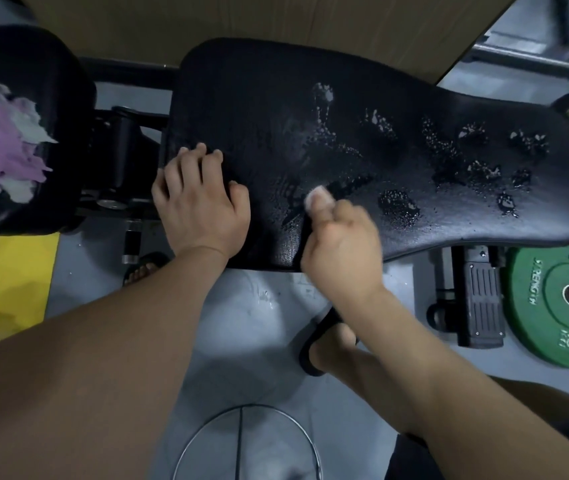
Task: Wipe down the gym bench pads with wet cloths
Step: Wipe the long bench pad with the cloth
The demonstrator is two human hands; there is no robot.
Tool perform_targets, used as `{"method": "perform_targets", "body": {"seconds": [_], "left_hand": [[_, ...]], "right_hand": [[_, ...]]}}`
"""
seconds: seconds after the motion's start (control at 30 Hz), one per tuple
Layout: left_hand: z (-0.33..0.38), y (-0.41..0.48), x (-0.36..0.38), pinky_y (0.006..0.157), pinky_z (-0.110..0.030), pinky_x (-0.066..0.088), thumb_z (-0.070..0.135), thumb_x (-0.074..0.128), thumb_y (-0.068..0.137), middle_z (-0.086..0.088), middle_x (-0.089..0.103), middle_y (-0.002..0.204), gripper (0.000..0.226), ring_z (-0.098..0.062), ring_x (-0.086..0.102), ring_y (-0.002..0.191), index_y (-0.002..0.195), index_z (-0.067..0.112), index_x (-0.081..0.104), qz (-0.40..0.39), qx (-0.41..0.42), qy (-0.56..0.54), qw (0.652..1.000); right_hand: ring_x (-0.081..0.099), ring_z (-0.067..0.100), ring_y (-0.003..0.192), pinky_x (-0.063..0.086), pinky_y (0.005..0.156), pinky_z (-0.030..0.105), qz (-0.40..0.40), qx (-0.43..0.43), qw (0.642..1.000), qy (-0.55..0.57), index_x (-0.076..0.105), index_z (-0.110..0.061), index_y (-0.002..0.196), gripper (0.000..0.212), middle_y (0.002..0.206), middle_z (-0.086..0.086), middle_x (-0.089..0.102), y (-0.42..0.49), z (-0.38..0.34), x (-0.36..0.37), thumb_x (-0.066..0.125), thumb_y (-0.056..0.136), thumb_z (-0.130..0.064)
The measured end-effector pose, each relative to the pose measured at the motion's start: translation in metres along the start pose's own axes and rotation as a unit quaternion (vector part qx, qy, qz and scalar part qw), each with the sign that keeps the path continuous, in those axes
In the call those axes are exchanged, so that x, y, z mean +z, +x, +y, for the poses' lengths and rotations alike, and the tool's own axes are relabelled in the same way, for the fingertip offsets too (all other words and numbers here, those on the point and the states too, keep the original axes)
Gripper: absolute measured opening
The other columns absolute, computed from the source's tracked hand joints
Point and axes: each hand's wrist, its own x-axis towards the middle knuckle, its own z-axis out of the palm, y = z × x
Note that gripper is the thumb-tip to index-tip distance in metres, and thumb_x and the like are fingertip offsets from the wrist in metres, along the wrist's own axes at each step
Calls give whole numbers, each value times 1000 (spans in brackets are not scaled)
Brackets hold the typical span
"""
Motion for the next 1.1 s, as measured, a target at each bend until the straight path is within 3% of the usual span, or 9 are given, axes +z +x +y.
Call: {"method": "perform_targets", "body": {"seconds": [0.13,0.2,0.33,0.4,0.47,0.57,0.73,0.97,1.1], "left_hand": [[-1,0,1,114,-55,31,35,47,91,-4,51,147,47,-29,40,140,134,19,56,6,0,0,1000],[-1,0,1,114,-55,31,35,48,91,-4,51,147,47,-28,40,141,134,19,56,9,1,0,1000],[-2,0,1,115,-54,30,36,47,91,-3,51,147,47,-27,39,141,134,19,56,5,1,2,1000],[-1,0,1,115,-54,30,36,47,91,-3,51,147,47,-27,39,141,134,19,56,4,2,2,1000],[-2,1,1,114,-54,31,36,47,91,-4,51,147,48,-28,39,141,134,18,56,3,1,4,1000],[-2,1,0,115,-54,30,36,47,91,-4,51,146,48,-28,40,141,135,18,56,5,1,5,1000],[-3,0,1,115,-53,31,35,47,91,-4,52,145,48,-28,41,141,134,17,57,10,5,4,1000],[-2,0,1,116,-53,30,35,47,90,-4,51,147,50,-27,39,142,135,18,57,2,3,7,1000],[-3,1,0,116,-52,29,36,45,90,-3,51,147,50,-27,39,142,135,18,57,2,4,2,1000]], "right_hand": [[51,32,79,39,67,39,-35,-155,987,-8,62,-14,135,58,88,7,55,-18,-14,-4,47,79,-14],[54,33,79,39,66,39,-30,-135,990,-40,64,-20,131,55,86,7,56,1,6,-8,49,79,-15],[57,37,75,43,63,42,-3,20,998,-67,65,-12,126,52,83,14,59,37,25,-9,47,77,-12],[55,37,72,43,62,43,-14,-13,1000,-20,66,-8,121,49,81,14,57,25,5,-5,48,76,-10],[52,35,75,42,64,42,-35,-112,993,6,64,-7,128,52,84,12,56,0,-13,-1,51,78,-11],[53,34,78,39,66,40,-52,-184,981,-32,62,-17,134,55,87,7,56,2,-3,-9,51,80,-17],[56,37,75,41,63,40,2,-18,998,-62,66,-15,127,54,83,15,60,49,27,-6,45,78,-14],[50,33,80,41,69,40,-73,-218,973,-6,57,-16,142,60,92,8,56,11,2,-5,42,84,-16],[55,37,76,49,66,41,-14,-103,994,-25,64,-16,133,56,88,14,60,56,27,-4,47,80,-10]]}}
